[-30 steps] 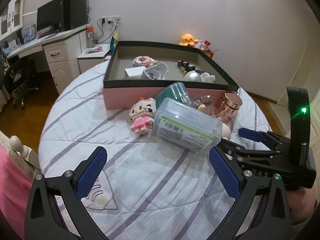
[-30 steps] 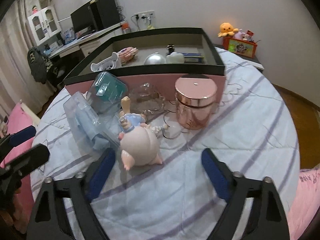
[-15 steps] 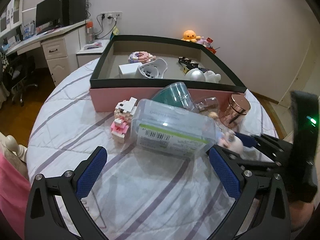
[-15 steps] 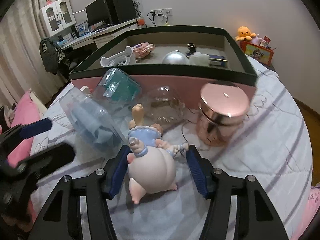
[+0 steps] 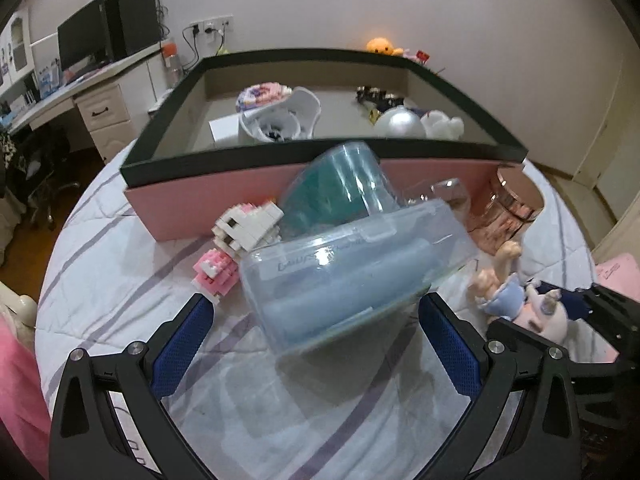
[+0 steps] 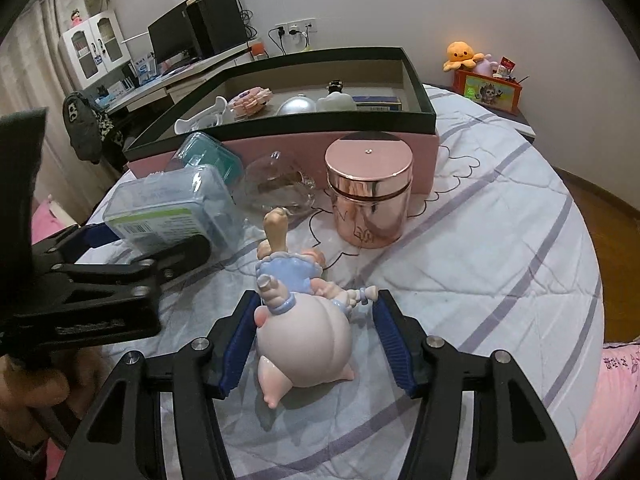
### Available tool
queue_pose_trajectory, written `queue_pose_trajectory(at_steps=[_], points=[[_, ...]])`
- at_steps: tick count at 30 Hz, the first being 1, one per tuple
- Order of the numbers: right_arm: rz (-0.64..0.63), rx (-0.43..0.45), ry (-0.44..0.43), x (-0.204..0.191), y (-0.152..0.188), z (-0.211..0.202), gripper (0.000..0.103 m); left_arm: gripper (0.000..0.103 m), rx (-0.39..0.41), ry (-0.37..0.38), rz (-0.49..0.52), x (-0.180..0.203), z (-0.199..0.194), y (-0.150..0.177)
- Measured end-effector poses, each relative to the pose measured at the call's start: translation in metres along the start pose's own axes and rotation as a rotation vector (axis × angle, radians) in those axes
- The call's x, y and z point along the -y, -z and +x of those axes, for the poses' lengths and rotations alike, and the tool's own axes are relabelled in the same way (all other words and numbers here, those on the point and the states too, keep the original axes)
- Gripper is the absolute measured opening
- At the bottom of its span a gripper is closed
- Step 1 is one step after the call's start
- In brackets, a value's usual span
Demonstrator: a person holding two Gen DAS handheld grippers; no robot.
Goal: Organize rigid objects
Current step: 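Grasp the clear plastic case with the left tool while the right tool grasps the baby doll figure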
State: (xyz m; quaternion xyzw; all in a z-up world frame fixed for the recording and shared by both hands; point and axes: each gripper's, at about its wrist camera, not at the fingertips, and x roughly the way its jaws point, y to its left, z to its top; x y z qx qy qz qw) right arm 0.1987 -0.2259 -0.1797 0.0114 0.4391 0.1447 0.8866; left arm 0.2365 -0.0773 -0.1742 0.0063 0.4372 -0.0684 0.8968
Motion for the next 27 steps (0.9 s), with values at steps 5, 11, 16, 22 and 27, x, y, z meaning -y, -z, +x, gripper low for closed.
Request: queue_pose_trajectory(at_steps=[5,11,16,22,27], points=[[0.014,0.003,-0.003,0.003,0.001,-0.004,0.058,0.103,-0.002,0.022,-0.019,0.002,-0.007,0.0],[0.022,0.006,0.0,0.004,0.002,-0.004,0.058,0.102,0.017,0.163,-0.058,-0.007,-0.012,0.0],[0.025,0.007,0.001,0.004,0.003,-0.004,0.057,0.103,0.017,0.165,-0.042,-0.003,-0.013,0.004],[0.025,0.007,0.002,0.004,0.003,-0.004,0.057,0.103,-0.013,0.097,-0.085,0.005,-0.003,-0.002],[0.026,0.008,0.001,0.005,0.004,-0.004,0.057,0.103,-0.033,0.072,-0.135,0.012,0.0,-0.004]])
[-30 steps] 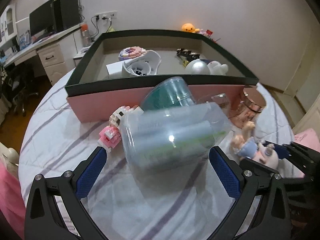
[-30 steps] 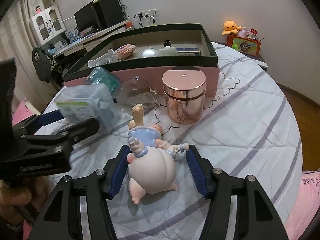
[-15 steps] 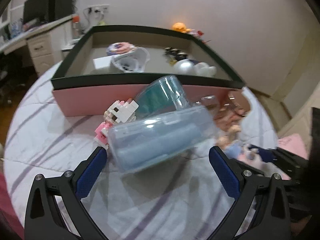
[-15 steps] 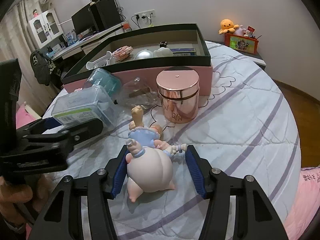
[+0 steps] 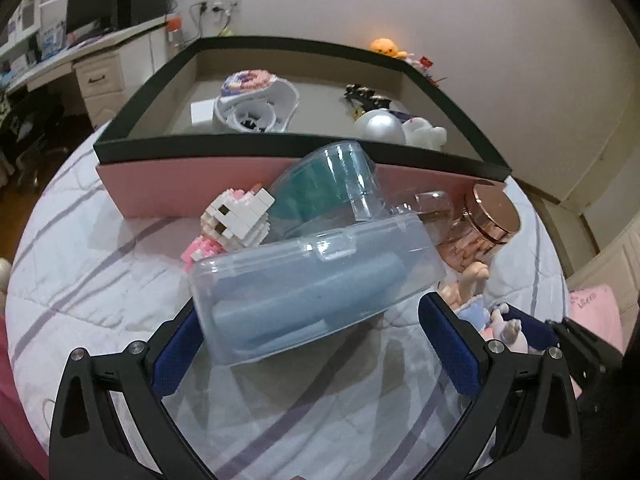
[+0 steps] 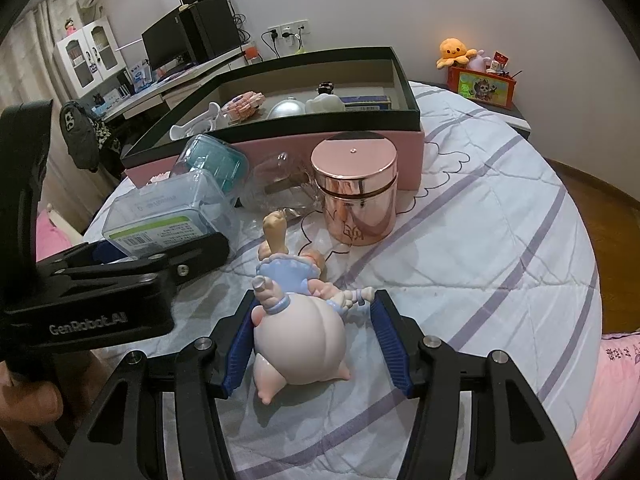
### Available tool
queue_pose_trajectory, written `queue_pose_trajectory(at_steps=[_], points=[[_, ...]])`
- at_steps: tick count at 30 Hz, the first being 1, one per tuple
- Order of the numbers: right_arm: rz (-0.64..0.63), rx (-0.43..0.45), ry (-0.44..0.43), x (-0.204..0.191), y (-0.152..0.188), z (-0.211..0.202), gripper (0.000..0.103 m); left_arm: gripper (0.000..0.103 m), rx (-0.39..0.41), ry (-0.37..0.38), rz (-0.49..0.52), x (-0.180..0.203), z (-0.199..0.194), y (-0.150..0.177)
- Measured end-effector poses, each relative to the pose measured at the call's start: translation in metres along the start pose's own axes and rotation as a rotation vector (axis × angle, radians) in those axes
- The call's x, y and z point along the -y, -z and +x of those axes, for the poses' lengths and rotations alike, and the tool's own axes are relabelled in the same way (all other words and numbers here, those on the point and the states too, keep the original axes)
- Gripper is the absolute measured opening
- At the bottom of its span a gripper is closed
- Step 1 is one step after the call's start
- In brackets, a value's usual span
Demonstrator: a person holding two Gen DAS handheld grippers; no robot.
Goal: Organize rigid objects
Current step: 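Grasp the clear plastic case with the left tool while the right tool grasps the baby doll figure, then carry both items into the pink box and open both tools to release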
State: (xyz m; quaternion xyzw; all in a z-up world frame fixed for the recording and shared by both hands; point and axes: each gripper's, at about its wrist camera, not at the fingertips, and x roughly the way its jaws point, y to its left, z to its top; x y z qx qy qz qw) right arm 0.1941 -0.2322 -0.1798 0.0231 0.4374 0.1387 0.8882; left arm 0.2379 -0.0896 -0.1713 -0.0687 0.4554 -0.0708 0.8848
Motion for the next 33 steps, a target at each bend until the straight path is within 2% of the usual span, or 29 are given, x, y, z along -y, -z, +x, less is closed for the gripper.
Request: queue_pose_trajectory(at_steps=[3,7,10,14,22,27,33], points=[[0.001,0.0,-0.005,0.001,0.0,0.0,0.057,0.103,-0.027,-0.045,-0.029,0.001,0.008,-0.005],[0.002,0.002,-0.007,0.001,0.0,0.0,0.057,0.103,-0.008,-0.095,-0.029,0.004,0.015,-0.006],[0.006,0.004,-0.011,0.003,0.001,-0.001,0.057,0.1,0.025,-0.046,-0.042,-0.002,0.01,-0.004],[0.007,0.005,-0.009,0.002,0.001,-0.002,0.057,0.099,0.026,-0.009,-0.037,-0.011,0.004,0.0],[0.031,0.011,-0.024,0.005,0.001,-0.013,0.057,0.099,0.064,-0.027,-0.002,-0.028,-0.03,0.02],[0.037,0.033,-0.038,0.003,-0.003,-0.023,0.057,0.099,0.125,-0.031,0.029,-0.041,-0.065,0.033],[0.022,0.065,-0.051,-0.007,-0.013,-0.033,0.057,0.099,0.164,-0.039,0.053,-0.046,-0.084,0.029]])
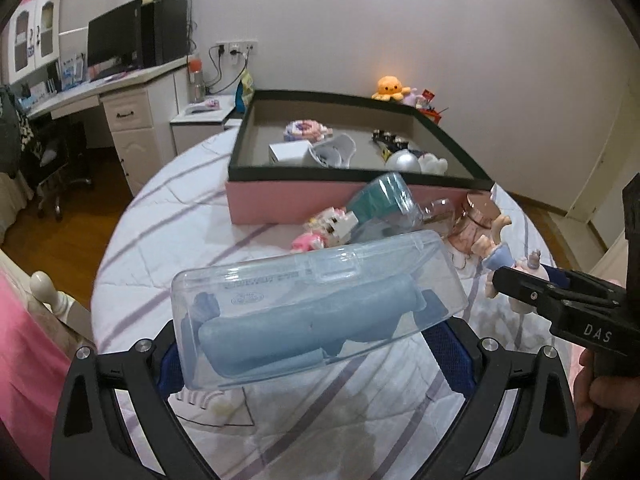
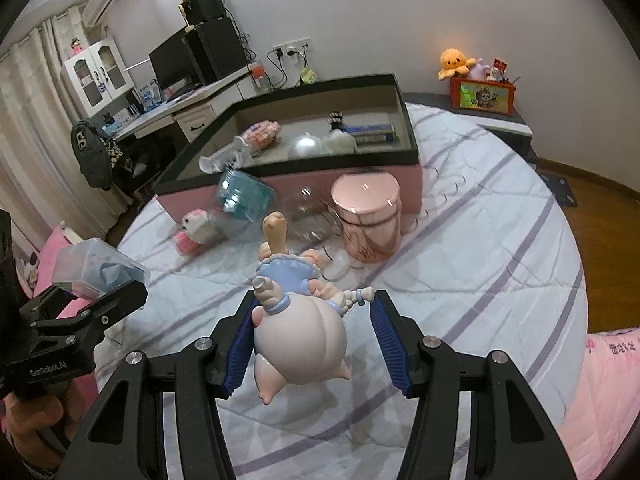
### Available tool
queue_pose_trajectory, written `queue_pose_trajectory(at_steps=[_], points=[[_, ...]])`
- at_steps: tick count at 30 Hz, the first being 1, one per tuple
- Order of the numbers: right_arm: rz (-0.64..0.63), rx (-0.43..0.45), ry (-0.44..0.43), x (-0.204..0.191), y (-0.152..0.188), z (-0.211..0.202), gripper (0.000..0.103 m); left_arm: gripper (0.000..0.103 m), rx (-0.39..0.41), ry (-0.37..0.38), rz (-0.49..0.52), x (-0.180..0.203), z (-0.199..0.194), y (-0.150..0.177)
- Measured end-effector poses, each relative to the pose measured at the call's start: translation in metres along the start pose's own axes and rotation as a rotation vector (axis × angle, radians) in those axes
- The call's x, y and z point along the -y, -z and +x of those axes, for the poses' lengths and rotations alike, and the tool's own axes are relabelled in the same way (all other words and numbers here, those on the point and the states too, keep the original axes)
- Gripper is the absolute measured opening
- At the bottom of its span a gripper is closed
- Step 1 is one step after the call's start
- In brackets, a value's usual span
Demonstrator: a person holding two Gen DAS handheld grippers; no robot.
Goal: Organize rigid objects
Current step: 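Carry both items into the pink box and open both tools to release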
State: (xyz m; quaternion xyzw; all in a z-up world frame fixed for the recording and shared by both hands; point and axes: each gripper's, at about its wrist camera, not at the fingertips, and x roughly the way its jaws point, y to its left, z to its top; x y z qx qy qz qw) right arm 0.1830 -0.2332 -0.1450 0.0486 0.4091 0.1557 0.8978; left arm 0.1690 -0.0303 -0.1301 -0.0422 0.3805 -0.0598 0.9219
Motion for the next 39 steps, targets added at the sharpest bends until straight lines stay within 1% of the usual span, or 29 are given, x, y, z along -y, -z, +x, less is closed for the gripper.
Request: queue_pose_trajectory(at_steps=[7,13,20,25,28,33,39], points=[[-0.044,0.049,-0.006,-0.014,-0.027,-0.008,0.057,0.099,0.037,0.008,0.006,-0.008,0.0,-0.032],[-0.073,0.112,0.013,-0.014,-0.068,-0.01,0.057,0.099,0.073,-0.004,0.034,-0.009,0.008,-0.067],[-0.072,0.151,0.035,-0.005,-0.12,0.009,0.057,0.099,0.121,-0.016,0.047,-0.012,0.028,-0.119],[-0.07,0.143,0.051,0.001,-0.146,0.033,0.057,0.099,0.135,-0.016,0.038,-0.014,0.054,-0.157],[-0.066,0.12,0.06,0.005,-0.157,0.052,0.057,0.099,0.12,-0.013,0.039,-0.015,0.075,-0.174],[-0.047,0.068,0.076,0.013,-0.163,0.083,0.057,0.099,0.087,-0.011,0.047,-0.012,0.105,-0.186],[-0.04,0.046,0.087,0.016,-0.165,0.094,0.057,0.099,0.056,-0.01,0.05,-0.012,0.125,-0.189]])
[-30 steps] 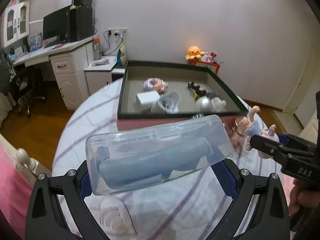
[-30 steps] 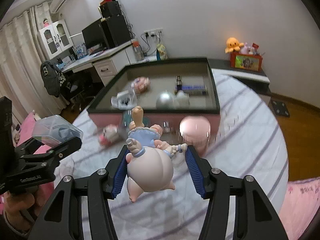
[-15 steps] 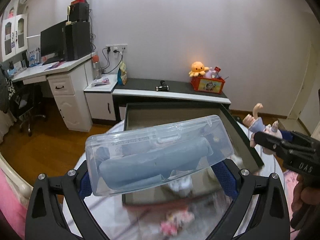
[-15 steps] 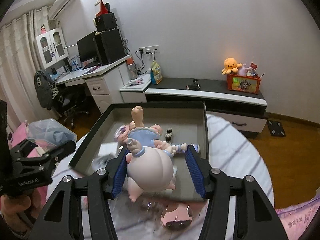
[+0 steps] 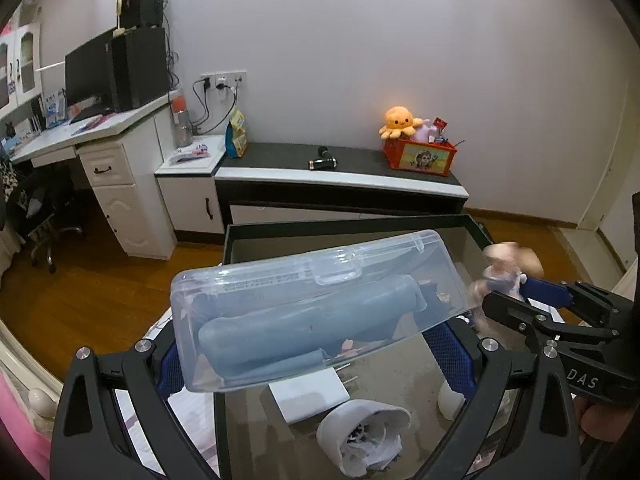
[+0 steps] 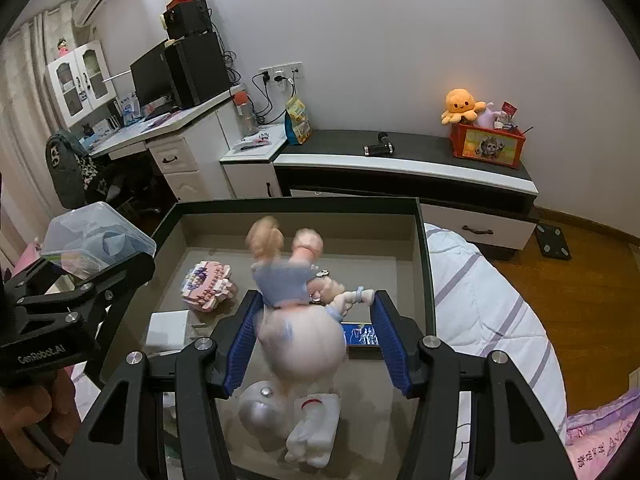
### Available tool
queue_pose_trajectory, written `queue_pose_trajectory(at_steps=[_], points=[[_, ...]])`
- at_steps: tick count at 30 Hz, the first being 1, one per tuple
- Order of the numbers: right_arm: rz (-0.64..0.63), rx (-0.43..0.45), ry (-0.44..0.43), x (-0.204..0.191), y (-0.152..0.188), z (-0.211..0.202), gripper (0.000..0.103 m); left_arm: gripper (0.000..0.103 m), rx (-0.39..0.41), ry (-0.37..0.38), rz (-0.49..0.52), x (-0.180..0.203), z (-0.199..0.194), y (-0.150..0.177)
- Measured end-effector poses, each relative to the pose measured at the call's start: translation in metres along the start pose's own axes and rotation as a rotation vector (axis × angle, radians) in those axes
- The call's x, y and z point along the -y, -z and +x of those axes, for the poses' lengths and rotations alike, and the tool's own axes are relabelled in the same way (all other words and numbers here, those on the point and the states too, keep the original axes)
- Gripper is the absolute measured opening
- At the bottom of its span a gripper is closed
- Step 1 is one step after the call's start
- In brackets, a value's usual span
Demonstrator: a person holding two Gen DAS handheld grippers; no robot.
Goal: Organize rigid objects
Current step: 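Carry both items into the pink box and open both tools to release, then withdraw both tools from the box back over the bed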
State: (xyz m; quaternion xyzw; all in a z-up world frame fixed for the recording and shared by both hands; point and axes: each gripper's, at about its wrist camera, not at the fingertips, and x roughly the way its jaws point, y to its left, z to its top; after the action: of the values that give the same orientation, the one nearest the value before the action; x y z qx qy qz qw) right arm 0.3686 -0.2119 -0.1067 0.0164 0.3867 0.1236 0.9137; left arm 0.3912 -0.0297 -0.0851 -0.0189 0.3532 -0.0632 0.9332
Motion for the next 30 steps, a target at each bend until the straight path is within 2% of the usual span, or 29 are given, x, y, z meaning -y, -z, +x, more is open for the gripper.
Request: queue_pose_trajectory(at_steps=[5,8,12,17,30], points=[[0.017,0.023,0.013,0.004,-0.002,-0.001,0.058,0.1,-0.01,-0.01,0.012,0.001,0.004,0.0],[0.004,0.039,0.031,0.001,-0.005,-0.006,0.086,0.103,0.0,-0.024,0.011,0.002,0.0,0.001],[0.013,0.047,0.046,0.001,-0.004,-0.015,0.09,0.103,0.025,-0.03,0.011,0.001,-0.014,0.002],[0.029,0.071,0.073,-0.001,0.0,-0.035,0.091,0.103,0.07,-0.026,-0.006,-0.002,-0.043,0.007],[0.02,0.145,0.048,-0.024,0.028,-0.102,0.091,0.103,0.129,-0.014,-0.044,-0.012,-0.118,0.042]])
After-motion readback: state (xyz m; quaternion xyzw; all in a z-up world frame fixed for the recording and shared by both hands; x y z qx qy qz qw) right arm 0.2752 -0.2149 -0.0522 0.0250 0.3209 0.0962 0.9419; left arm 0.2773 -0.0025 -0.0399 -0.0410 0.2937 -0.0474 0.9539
